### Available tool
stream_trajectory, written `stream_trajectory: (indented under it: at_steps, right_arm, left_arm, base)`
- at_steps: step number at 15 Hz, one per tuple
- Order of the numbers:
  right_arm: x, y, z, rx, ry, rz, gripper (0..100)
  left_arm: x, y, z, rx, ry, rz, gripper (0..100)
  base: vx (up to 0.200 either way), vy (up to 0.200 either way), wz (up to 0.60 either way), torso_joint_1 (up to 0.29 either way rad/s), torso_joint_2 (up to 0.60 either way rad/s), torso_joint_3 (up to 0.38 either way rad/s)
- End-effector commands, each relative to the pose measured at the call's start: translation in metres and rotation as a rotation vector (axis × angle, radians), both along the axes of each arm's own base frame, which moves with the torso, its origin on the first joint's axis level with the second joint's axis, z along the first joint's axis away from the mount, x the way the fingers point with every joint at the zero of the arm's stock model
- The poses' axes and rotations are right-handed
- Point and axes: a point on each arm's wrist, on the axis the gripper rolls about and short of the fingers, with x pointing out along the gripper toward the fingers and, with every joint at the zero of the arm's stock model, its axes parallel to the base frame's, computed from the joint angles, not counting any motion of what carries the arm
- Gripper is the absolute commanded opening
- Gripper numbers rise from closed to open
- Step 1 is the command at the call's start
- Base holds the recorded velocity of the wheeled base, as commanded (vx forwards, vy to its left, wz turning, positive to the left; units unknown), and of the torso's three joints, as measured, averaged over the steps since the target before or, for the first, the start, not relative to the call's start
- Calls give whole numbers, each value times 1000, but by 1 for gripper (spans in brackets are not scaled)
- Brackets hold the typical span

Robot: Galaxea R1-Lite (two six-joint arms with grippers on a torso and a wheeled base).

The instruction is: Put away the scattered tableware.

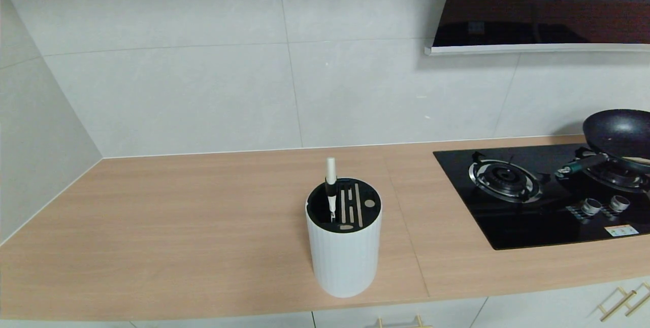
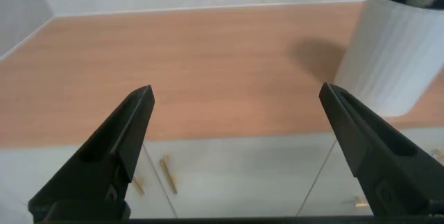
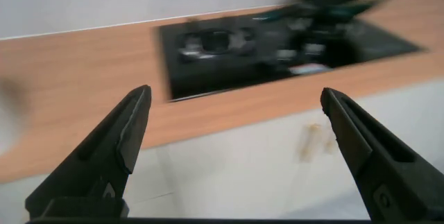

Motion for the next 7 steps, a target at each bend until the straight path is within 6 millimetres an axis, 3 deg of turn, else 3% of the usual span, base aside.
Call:
stream_trajectory:
  at_steps: [1, 7]
  right_arm:
    - [0, 1, -4, 15, 32, 62, 100]
    - [0, 3, -4, -38, 43, 119, 100]
  left_arm:
    - [0, 0, 0, -5, -1, 1, 100]
    - [0, 0, 0, -5, -1, 1, 100]
  base:
    - [0, 0, 0, 0, 0, 0]
    - [0, 0, 0, 0, 0, 0]
